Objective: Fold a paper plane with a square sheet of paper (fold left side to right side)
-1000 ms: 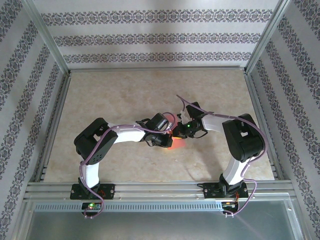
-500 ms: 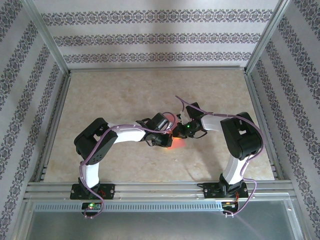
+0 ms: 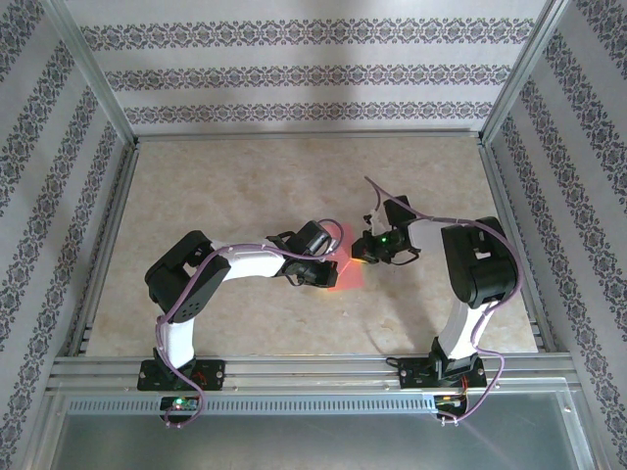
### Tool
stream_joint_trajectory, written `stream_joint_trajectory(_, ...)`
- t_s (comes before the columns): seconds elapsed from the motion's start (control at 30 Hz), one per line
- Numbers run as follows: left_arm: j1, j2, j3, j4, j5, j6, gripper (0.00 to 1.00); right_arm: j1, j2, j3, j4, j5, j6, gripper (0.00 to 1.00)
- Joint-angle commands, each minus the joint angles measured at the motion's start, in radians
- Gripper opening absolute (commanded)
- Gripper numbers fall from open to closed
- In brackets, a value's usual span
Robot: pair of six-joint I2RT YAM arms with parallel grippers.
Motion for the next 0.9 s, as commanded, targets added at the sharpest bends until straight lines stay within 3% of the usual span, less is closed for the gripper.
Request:
stream_joint_trajectory(0.0, -0.006, 0.046, -0.046, -0.128, -0.066, -0.005, 0.00, -0.042, 0.035, 0.049, -0.013, 0.047, -0.038, 0.00)
stream_joint_trajectory(0.2, -0.006, 0.039, -0.048, -0.109, -0.058, -0.007, 0.00, -0.083, 0.038, 0.107, -0.049, 0.035, -0.041, 0.00)
stream_joint_trajectory(0.37, -0.006, 0.029, -0.042, -0.082, -0.050, -0.015, 0.00, -0.082, -0.054, 0.085, -0.059, 0.014, -0.026, 0.00)
stream_joint_trajectory(0.63, -0.006, 0.036, -0.023, -0.079, -0.048, -0.008, 0.00, 0.013, -0.156, -0.067, -0.004, -0.022, 0.029, 0.00)
stream_joint_trajectory(0.87, -0.006, 0.036, -0.024, -0.078, -0.048, -0.010, 0.00, 0.079, -0.123, -0.094, 0.073, -0.042, 0.056, 0.00)
